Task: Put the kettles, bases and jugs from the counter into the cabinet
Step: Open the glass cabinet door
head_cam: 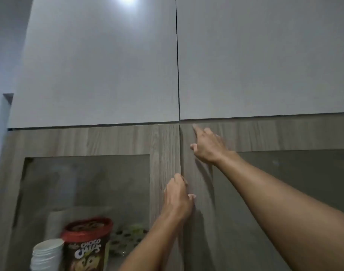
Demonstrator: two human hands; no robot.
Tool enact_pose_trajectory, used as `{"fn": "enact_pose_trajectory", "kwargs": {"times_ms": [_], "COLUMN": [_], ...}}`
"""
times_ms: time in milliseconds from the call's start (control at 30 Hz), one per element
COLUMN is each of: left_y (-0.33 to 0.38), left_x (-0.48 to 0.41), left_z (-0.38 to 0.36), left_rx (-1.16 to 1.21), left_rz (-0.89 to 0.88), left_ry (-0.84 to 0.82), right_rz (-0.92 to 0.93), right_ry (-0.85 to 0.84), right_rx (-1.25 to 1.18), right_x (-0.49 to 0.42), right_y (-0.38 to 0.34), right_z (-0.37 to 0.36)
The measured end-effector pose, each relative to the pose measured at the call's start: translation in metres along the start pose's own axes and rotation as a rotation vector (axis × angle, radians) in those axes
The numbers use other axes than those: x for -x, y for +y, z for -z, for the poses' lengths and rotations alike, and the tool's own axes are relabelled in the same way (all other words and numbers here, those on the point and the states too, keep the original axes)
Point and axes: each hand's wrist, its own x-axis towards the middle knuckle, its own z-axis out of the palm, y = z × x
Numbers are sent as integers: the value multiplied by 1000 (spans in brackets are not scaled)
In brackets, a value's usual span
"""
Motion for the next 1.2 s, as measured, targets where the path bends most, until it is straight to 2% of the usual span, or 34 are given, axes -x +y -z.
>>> {"fn": "enact_pose_trajectory", "kwargs": {"times_ms": [100,233,400,467,533,600,867,967,1067,1133,1200], "left_y": [-11,-13,2,9,15,21,104,154,208,242,273], "left_x": [-17,-20,8,20,37,61,204,267,320,353,384], "left_z": [-13,-9,-1,8,19,30,93,106,111,105,92], "left_rx": [30,64,77,141,202,211,308,355,414,479,556], "left_rz": [-1,8,17,54,87,70,-155,-251,-331,-397,-423], "left_ry": [100,95,97,62,-77,-165,-47,-16,-34,-62,-160], "right_rz": [-11,-61,-85,-92,-87,-92,-206,-255,-317,-354,-367], "right_ry": [35,75,47,61,79,106,263,345,352,346,376], "right_rx": [-8,-54,-137,-156,-166,-169,-238,-249,-158,-75,-52], "right_x": [-18,-23,-18,-6,12,34,157,216,269,300,328], "right_y": [-3,-9,-22,-27,-34,-42,-63,-52,-28,-3,20], "right_z": [-15,-14,6,16,31,54,181,236,290,325,358]}}
